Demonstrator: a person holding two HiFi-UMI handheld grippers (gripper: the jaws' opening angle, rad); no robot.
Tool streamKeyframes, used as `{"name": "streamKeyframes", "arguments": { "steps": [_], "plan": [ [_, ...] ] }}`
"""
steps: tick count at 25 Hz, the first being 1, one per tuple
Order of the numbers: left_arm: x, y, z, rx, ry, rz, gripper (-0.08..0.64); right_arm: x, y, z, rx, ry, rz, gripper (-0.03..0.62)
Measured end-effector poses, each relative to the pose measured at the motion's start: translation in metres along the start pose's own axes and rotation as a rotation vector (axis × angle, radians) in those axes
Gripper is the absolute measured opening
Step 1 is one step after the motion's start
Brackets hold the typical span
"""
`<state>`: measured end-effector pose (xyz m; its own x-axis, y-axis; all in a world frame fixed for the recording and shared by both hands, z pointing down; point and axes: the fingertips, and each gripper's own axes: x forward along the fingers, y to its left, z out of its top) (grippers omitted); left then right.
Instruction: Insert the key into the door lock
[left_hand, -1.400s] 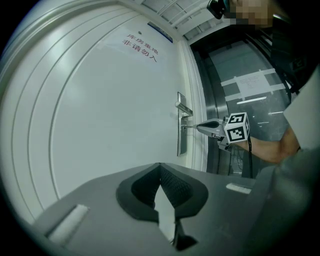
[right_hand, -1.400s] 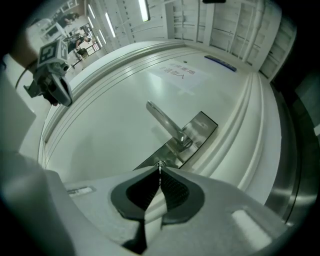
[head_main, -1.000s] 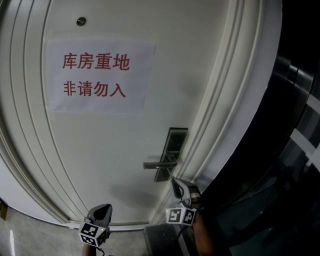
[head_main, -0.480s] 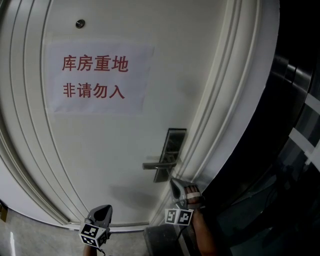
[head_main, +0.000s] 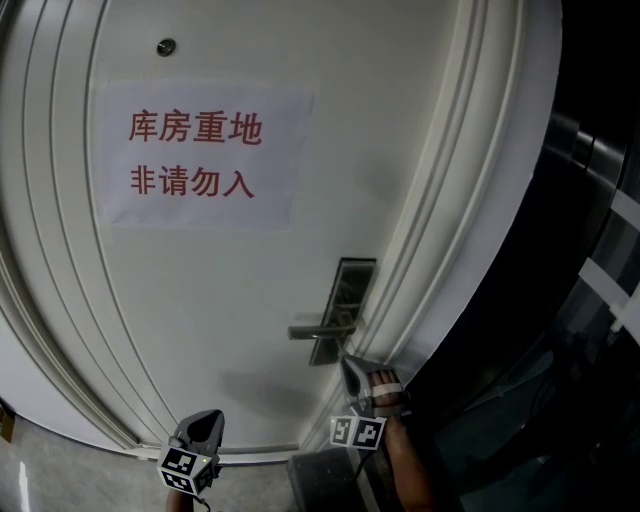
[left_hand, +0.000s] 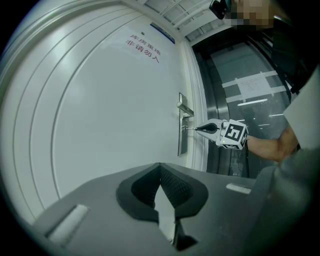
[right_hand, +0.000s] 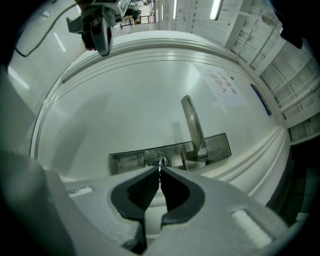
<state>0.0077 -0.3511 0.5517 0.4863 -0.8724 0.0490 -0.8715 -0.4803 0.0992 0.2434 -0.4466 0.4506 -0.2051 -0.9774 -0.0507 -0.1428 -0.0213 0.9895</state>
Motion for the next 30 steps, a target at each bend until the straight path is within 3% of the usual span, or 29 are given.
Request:
{"name": "streamKeyframes", "arguments": {
  "steps": [11,30],
  "plan": [
    [0.003,0.002,-0.001,-0.007,0.001,-0.011,0.003,0.005,0.000,0.002,-0.077,0.026,0.007,0.012],
    [0.006,0.010,-0.004,-0.018,-0.001,-0.012,0.003,0.016,-0.004,0.005,-0.086,0.042,-0.010,0.012]
  ]
}}
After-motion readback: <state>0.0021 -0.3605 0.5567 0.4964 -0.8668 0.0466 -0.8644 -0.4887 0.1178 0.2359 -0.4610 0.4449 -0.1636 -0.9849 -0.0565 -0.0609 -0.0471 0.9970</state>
